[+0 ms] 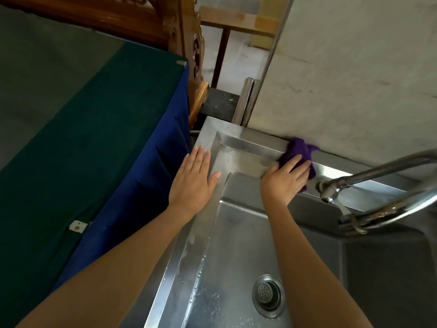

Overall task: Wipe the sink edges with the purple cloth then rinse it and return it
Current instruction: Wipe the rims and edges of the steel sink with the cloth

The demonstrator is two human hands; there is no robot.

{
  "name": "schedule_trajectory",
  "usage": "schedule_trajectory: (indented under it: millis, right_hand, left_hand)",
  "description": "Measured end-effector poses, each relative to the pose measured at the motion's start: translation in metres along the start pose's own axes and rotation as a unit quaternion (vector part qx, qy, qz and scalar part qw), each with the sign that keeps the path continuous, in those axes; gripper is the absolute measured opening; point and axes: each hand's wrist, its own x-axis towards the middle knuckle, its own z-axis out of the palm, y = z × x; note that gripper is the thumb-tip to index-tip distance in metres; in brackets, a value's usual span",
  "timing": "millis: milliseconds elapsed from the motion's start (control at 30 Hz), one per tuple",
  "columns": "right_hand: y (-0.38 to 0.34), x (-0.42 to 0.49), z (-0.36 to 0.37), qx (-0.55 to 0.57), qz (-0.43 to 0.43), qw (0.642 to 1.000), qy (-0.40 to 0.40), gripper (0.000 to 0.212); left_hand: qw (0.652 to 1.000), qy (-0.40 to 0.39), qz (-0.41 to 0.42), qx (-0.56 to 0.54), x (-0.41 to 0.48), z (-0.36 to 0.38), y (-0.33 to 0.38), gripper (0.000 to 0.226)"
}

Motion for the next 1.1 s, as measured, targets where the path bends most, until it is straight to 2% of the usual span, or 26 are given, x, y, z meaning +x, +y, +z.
schedule_trajectory:
  millis: [67, 167, 233, 367, 400, 467, 600, 667, 733, 833, 933, 1100]
  right_hand:
    - [-0.016, -0.015, 0.010, -0.020, -0.042, 0.999, -0.026, 0.057]
    - [-0.046, -0.045, 0.024, -0.028, -0.172, 0.982, -0.077, 0.052]
    - [-0.059, -0.049, 0.031, -0.030, -0.225, 0.969, -0.095, 0.050]
    - [-0.040, -0.032, 0.022, -0.023, -0.336, 0.934, -0.121, 0.050]
    - [-0.030, -0.026, 0.017, -0.025, -0.347, 0.929, -0.124, 0.049]
    - [-0.006, -0.017, 0.009, -0.022, -0.317, 0.943, -0.099, 0.047]
    - [0.028, -0.012, -0.001, -0.011, -0.168, 0.985, -0.025, 0.046]
    - [0.021, -0.012, 0.002, 0.008, -0.106, 0.994, -0.007, 0.048]
    - [0.004, -0.013, 0.006, 0.022, -0.082, 0.996, -0.010, 0.051]
    - [-0.017, -0.013, 0.012, -0.020, -0.177, 0.982, -0.058, 0.052]
    - [-0.037, -0.004, 0.016, -0.048, -0.292, 0.949, -0.110, 0.051]
    - [-0.075, 0.016, 0.023, -0.050, -0.417, 0.894, -0.156, 0.049]
  left_hand:
    - [1.000, 0.006, 0.002, -0.001, 0.001, 0.001, -0.001, 0.068]
    - [1.000, 0.010, -0.004, -0.003, 0.001, -0.001, 0.001, 0.072]
    - [1.000, 0.010, -0.004, -0.007, 0.001, -0.002, 0.003, 0.073]
    - [1.000, 0.006, -0.001, -0.010, 0.001, -0.003, 0.000, 0.067]
    - [1.000, 0.004, 0.000, -0.010, 0.000, -0.003, 0.000, 0.066]
    - [1.000, -0.002, 0.002, -0.010, -0.001, -0.003, 0.000, 0.066]
    - [1.000, -0.005, 0.003, -0.006, -0.001, -0.003, 0.001, 0.066]
    - [1.000, -0.006, -0.003, -0.006, -0.001, -0.003, 0.001, 0.067]
    - [1.000, -0.009, -0.005, -0.005, 0.000, -0.002, 0.001, 0.068]
    - [1.000, -0.004, -0.003, 0.002, 0.000, -0.001, 0.001, 0.069]
    - [1.000, 0.007, -0.004, 0.009, 0.000, 0.000, 0.001, 0.071]
    - [1.000, 0.013, -0.004, 0.027, 0.001, -0.004, 0.003, 0.072]
